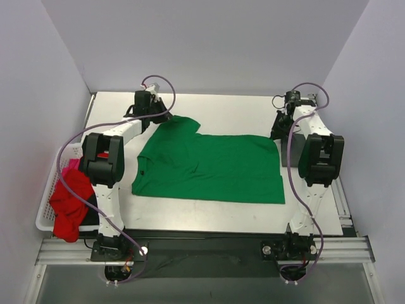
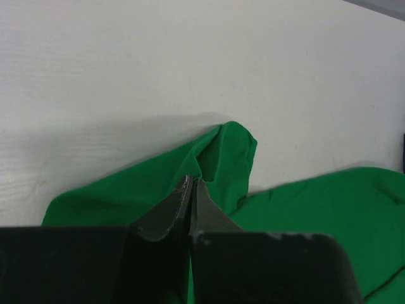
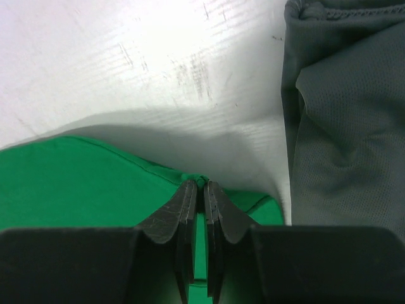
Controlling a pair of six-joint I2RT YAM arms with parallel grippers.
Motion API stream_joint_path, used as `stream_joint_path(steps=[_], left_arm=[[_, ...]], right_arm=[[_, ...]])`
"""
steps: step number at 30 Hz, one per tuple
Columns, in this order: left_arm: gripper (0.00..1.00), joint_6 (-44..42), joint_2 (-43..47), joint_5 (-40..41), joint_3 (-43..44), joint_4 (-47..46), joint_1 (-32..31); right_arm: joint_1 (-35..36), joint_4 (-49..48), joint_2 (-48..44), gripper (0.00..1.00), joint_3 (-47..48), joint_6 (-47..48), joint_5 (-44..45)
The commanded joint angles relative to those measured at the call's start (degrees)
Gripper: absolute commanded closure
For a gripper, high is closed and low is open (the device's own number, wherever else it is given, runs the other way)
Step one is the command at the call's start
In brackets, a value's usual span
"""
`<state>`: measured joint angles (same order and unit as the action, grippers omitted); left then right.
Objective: Fold and stack the t-shirts
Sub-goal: Fold the other side of the tshirt into a rectangle
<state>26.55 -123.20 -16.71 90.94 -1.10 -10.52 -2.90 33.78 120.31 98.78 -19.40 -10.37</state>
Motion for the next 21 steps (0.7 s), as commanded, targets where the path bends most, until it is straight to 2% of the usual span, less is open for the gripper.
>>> stream_joint_path(steps=[1,9,14,21], left_arm=[[1.00,0.3,8.9,-4.3,-4.9,-8.3,0.5],[1.00,-0.8,20.3,-2.9,-19.5,-8.6,0.9],[1.00,-1.1,25.8,-2.3,-26.1,-7.5,0.9],[1.00,-1.3,36.7,2.6,-34.5,-4.3,0.8]], right_arm=[[0.3,2.7,-5.1,1.00,-2.2,1.4,-0.1],[0.5,2.6,-8.9,1.00,-6.8,3.2,0.0],[0.6,2.3,-11.9,1.00,-10.6,4.2,0.9],[0.6,1.0,-15.7,1.00,-17.0,4.8,1.7]])
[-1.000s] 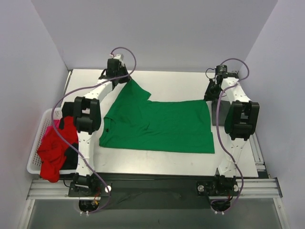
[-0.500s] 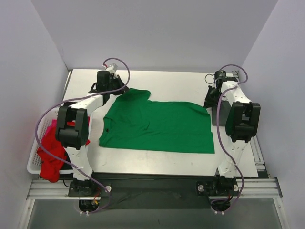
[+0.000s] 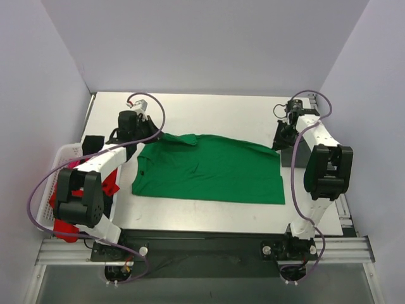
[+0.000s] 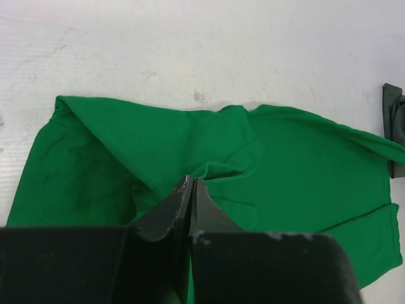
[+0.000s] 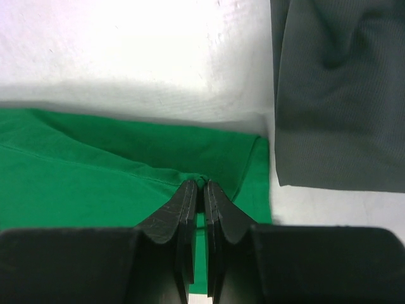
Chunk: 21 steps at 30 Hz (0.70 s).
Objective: Fold and stack the t-shirts
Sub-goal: Fold the other side of the tshirt into a rectangle
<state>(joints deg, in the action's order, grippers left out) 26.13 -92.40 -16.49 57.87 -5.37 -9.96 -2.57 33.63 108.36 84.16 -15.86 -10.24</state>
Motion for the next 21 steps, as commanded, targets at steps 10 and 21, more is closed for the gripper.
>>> stream_joint_path(steps=[10,21], left_arm=[[1.00,2.4,18.9,5.1,-10.6,2.6,0.4],[1.00,4.0,28.4,6.8,-15.2,6.6,0.3]], right_arm=[[0.3,0.0,-8.4,1.00,-7.6,1.1,2.1],[0.5,-0.5,-12.5,1.00,-13.3,1.2,2.6]])
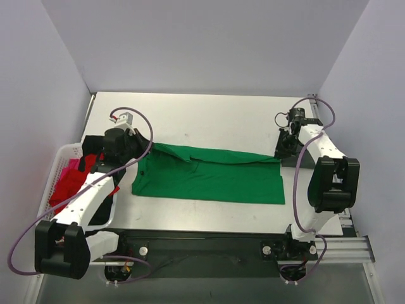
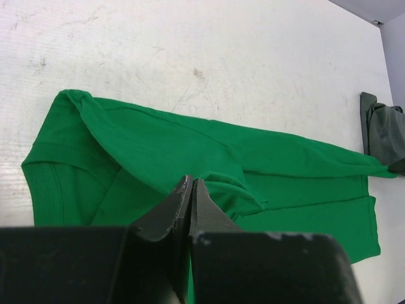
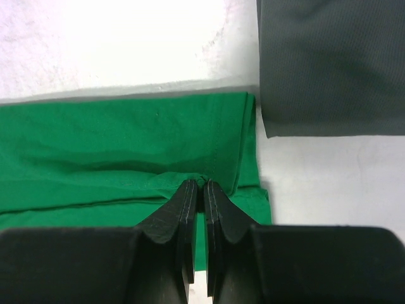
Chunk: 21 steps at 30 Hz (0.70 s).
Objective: Fold and stack the t-shirts
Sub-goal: Fold the other side of the tshirt into a rectangle
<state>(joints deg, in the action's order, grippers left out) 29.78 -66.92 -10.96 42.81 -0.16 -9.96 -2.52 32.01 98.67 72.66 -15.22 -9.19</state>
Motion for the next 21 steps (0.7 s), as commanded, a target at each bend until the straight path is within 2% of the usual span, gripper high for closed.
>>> stream_joint_path(steps=[1,21], left_arm=[[1.00,0.4,3.5,1.6,-0.4,2.5,0.3],[1.00,2.4,14.3,3.8,-6.2,9.3,0.3]], right_arm=[[0.5,1.0,-3.2,1.00,-2.3,0.6,1.5],[0.7,0.3,-5.8,1.00,-8.0,0.3,2.9]])
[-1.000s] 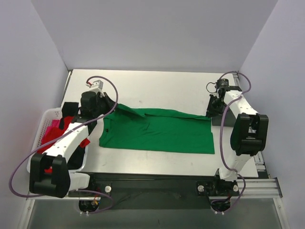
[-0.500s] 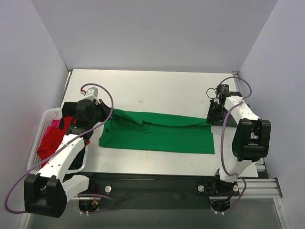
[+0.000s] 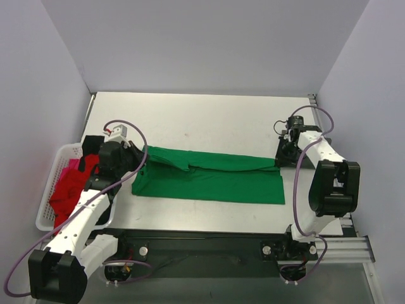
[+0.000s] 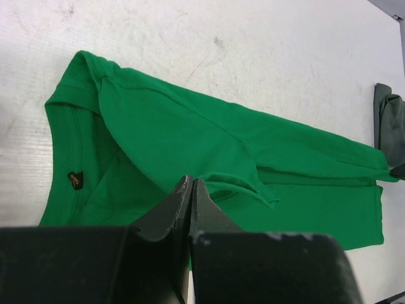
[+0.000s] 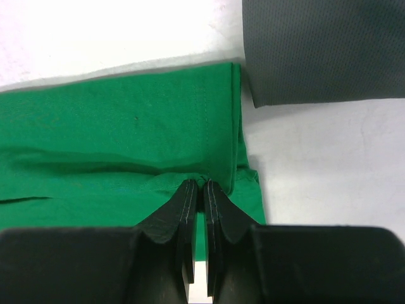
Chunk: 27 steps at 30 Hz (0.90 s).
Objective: Fold and stack the t-shirts
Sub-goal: Fold the other side of the tshirt into a rectangle
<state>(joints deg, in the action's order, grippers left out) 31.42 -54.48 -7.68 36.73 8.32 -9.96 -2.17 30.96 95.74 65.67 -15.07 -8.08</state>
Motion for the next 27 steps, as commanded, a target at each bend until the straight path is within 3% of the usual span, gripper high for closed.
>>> stream_joint_path(steps=[1,4,5,7,10,16,27], left_arm=[[1.00,0.8,2.0,0.6,-0.5,1.1,0.3],[1.00,1.1,2.4,0.0,-1.0,1.4,0.3],[1.00,1.3,2.6,-0.1,-1.4,1.4,0.3],[1.00,1.4,2.9,-0.5,-1.7,1.6,0.3],[1.00,1.5,3.1,-1.0,-2.1,1.5,0.3],[1.00,1.7,3.3,-1.5,-3.0,1.4,0.3],[1.00,0.6,6.4,-2.2,-6.1,6.3,0.3]], right_arm=[[0.3,1.4,-2.8,1.00,-1.3,0.2,2.2],[0.5,1.6,-3.9,0.98,-2.1,0.0,2.9],[0.4,1.9,-4.4,0.79,-2.7,-0.7,3.6],[0.4,2.0,-7.1,0.55,-3.5,-1.1,4.2],[0.7,2.1,-10.4,0.46,-4.6,-2.2,5.3],[4.6,2.3,-11.0,0.47,-2.8,-1.5,3.9],[26.1,1.7,-1.4,0.50,5.1,-2.9,-0.6]])
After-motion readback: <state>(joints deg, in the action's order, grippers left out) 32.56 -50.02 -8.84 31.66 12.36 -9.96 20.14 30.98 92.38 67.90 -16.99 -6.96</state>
